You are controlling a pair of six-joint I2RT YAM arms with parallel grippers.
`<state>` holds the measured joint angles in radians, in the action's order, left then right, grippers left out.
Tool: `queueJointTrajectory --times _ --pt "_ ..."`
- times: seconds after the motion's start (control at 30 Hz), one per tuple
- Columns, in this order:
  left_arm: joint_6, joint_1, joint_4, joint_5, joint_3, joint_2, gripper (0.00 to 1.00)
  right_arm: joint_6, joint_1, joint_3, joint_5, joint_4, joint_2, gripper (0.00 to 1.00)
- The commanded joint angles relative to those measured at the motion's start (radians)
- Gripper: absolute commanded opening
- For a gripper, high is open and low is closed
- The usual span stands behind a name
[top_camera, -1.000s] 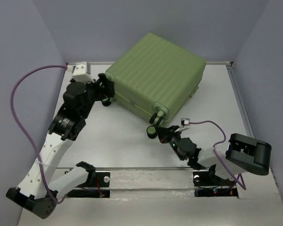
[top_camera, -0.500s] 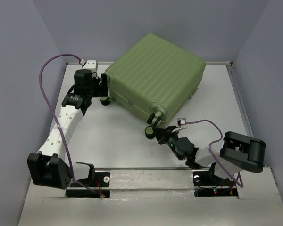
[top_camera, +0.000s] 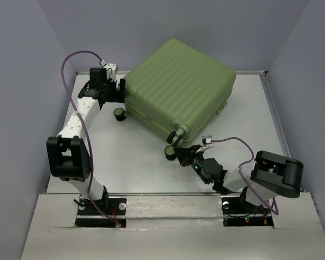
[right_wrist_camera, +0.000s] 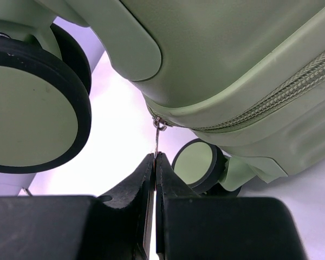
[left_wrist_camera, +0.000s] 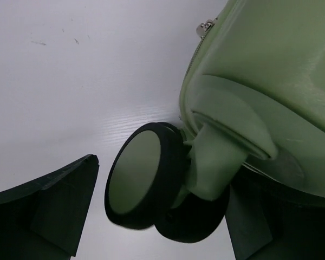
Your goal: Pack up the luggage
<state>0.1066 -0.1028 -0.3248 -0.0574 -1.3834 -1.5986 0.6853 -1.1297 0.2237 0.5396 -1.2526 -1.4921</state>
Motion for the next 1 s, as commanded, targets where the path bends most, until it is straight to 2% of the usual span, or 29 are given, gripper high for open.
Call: queueJointTrajectory --times 0.0,0.1,0.13,0.2,0.23,0.33,0.37,0.47,0.53,0.6,0.7,0.8,0.97 --pt "0.038 0.017 -0.005 -0.087 -0.085 -0.021 0.99 -0.015 -0.047 0.019 -0.135 -0.212 -0.011 0.07" --pt "0.036 0.017 0.003 -0.125 -0.082 -0.032 0.88 -0.015 -0.047 0.023 -0.135 -0.228 -0.036 0.07" --pt "0.036 0.017 0.009 -0.131 -0.066 -0.031 0.76 -0.013 -0.047 0.026 -0.136 -0.228 -0.043 0.07" --pt "0.033 0.017 0.023 -0.133 -0.057 -0.024 0.59 -0.012 -0.047 0.028 -0.138 -0.228 -0.048 0.07" --pt "0.031 0.017 0.026 -0.134 -0.059 -0.023 0.54 -0.012 -0.047 0.029 -0.138 -0.228 -0.051 0.07" --pt "0.027 0.009 0.032 -0.148 -0.069 -0.02 0.55 -0.01 -0.047 0.028 -0.138 -0.225 -0.05 0.07" --pt "0.027 0.008 0.033 -0.15 -0.069 -0.018 0.38 -0.01 -0.047 0.026 -0.138 -0.22 -0.048 0.07" --pt "0.008 -0.008 0.024 -0.174 -0.077 -0.026 0.06 -0.013 -0.047 0.02 -0.132 -0.197 -0.024 0.07" --pt "-0.002 -0.035 0.032 -0.147 -0.049 -0.017 0.06 -0.01 -0.01 0.008 -0.156 -0.176 0.027 0.07" --pt "-0.013 -0.121 0.035 -0.066 -0.016 0.006 0.06 0.0 0.022 0.012 -0.211 -0.075 0.117 0.07" --pt "-0.042 -0.249 0.044 -0.038 0.026 0.066 0.06 -0.015 0.068 0.037 -0.262 0.131 0.223 0.07" --pt "-0.097 -0.322 0.099 -0.115 0.142 0.171 0.06 -0.075 0.094 0.083 -0.262 0.365 0.364 0.07" --pt "-0.169 -0.363 0.157 -0.234 0.289 0.38 0.06 -0.136 0.14 0.14 -0.234 0.686 0.559 0.07"
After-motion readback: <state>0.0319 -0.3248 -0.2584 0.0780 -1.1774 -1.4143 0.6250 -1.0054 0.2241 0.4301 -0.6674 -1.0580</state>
